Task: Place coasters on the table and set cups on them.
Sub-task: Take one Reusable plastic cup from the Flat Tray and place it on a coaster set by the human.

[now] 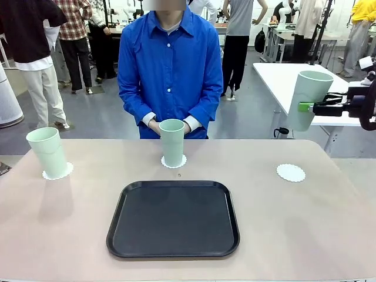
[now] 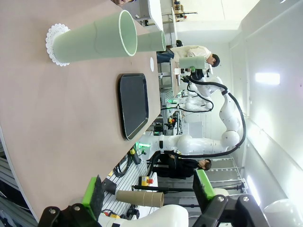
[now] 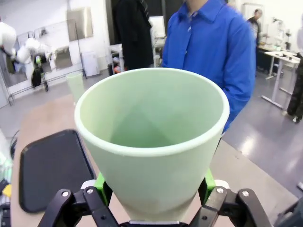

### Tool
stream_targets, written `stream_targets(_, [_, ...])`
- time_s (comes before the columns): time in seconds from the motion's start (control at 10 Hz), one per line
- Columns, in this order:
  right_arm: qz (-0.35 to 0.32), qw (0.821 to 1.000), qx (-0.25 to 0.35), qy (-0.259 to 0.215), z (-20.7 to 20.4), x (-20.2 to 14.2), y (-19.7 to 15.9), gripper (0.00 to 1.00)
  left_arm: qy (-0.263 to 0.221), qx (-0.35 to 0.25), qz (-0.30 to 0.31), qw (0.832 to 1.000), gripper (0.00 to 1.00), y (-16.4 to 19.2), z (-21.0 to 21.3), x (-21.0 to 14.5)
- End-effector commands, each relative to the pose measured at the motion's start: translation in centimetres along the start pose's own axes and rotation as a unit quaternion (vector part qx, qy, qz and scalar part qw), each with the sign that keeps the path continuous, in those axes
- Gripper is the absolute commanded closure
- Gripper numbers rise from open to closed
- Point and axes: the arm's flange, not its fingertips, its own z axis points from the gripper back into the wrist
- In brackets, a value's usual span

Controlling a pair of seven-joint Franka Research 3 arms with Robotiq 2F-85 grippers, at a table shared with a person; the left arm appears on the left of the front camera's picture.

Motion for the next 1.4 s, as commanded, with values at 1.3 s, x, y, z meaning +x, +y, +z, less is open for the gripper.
stream_targets(1.3, [-0.006, 0.992, 0.1, 0.07, -1.9, -12.4, -6.2, 0.15, -0.003, 0.005, 0.002, 1.0, 0.0, -0.2, -0.1, -0.1])
